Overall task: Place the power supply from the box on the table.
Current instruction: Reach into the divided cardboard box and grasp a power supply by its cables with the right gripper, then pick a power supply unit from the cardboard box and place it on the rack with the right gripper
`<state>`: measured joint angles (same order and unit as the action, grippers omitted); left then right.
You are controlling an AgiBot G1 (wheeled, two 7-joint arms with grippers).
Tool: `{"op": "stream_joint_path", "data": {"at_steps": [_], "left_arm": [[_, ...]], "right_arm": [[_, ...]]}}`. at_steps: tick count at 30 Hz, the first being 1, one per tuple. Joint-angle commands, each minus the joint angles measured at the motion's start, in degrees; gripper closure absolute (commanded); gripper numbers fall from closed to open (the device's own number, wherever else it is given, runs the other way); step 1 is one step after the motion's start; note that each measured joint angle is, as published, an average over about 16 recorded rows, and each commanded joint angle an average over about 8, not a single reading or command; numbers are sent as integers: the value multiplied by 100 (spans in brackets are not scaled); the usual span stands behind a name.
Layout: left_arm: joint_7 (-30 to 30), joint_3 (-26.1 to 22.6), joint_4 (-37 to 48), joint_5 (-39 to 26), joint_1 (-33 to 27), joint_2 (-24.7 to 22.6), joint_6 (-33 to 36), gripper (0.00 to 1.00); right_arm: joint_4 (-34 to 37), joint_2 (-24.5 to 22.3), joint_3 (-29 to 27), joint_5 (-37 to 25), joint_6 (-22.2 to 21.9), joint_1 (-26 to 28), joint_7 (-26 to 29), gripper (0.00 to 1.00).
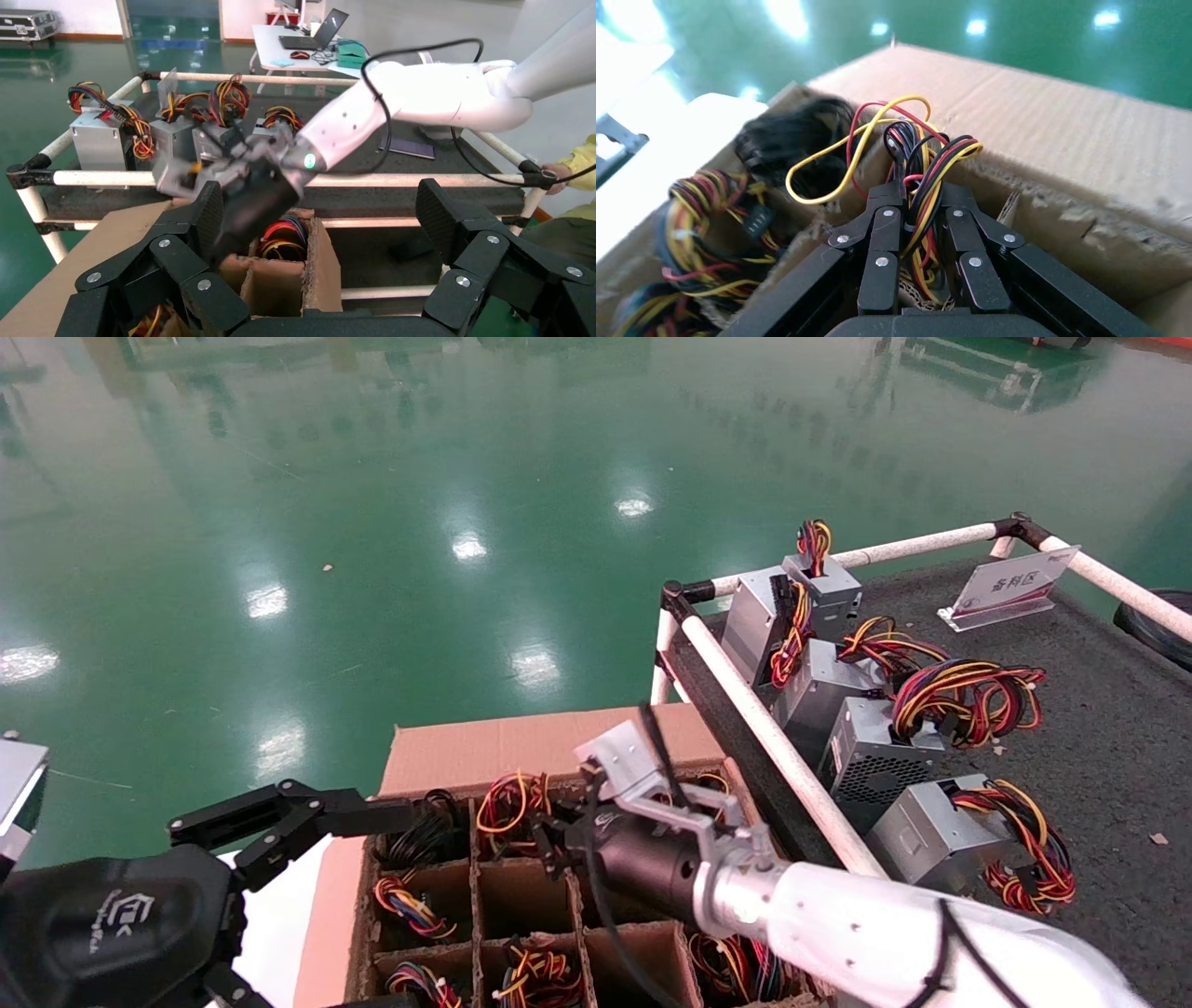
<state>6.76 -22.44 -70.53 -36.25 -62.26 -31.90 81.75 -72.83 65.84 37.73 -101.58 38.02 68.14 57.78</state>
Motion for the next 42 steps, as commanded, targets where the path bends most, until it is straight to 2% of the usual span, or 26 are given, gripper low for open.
{"op": "stream_joint_path", "data": {"at_steps": [1, 12, 16, 20, 24, 29, 32, 36, 39, 42], "left_arm": [[0, 0, 0, 0, 0, 0, 0, 0], [0, 0, 0, 0, 0, 0, 0, 0], [0, 0, 0, 0, 0, 0, 0, 0], [0, 0, 0, 0, 0, 0, 0, 0], [0, 0, 0, 0, 0, 0, 0, 0], [0, 0, 0, 0, 0, 0, 0, 0], [0, 0, 0, 0, 0, 0, 0, 0], [0, 0, 0, 0, 0, 0, 0, 0], [0, 0, 0, 0, 0, 0, 0, 0], [0, 0, 0, 0, 0, 0, 0, 0]], "right_arm": [[-161, -117, -57, 96, 55, -10, 67, 100], [-415, -711, -712, 1200, 656, 831, 455, 100], [-293, -891, -1002, 1594, 846, 1333, 665, 100], [140, -920, -1247, 1872, 988, 2042, 839, 100], [1107, -743, -1389, 1949, 1035, 2945, 733, 100], [2886, -338, -1410, 1713, 776, 4056, 106, 100], [3967, -98, -1393, 1503, 387, 4578, -402, 100], [5165, 173, -1352, 1233, -339, 5045, -1009, 100], [5794, 295, -1321, 1089, -821, 5234, -1363, 100], [6186, 309, -1313, 1034, -1092, 5315, -1664, 100]]}}
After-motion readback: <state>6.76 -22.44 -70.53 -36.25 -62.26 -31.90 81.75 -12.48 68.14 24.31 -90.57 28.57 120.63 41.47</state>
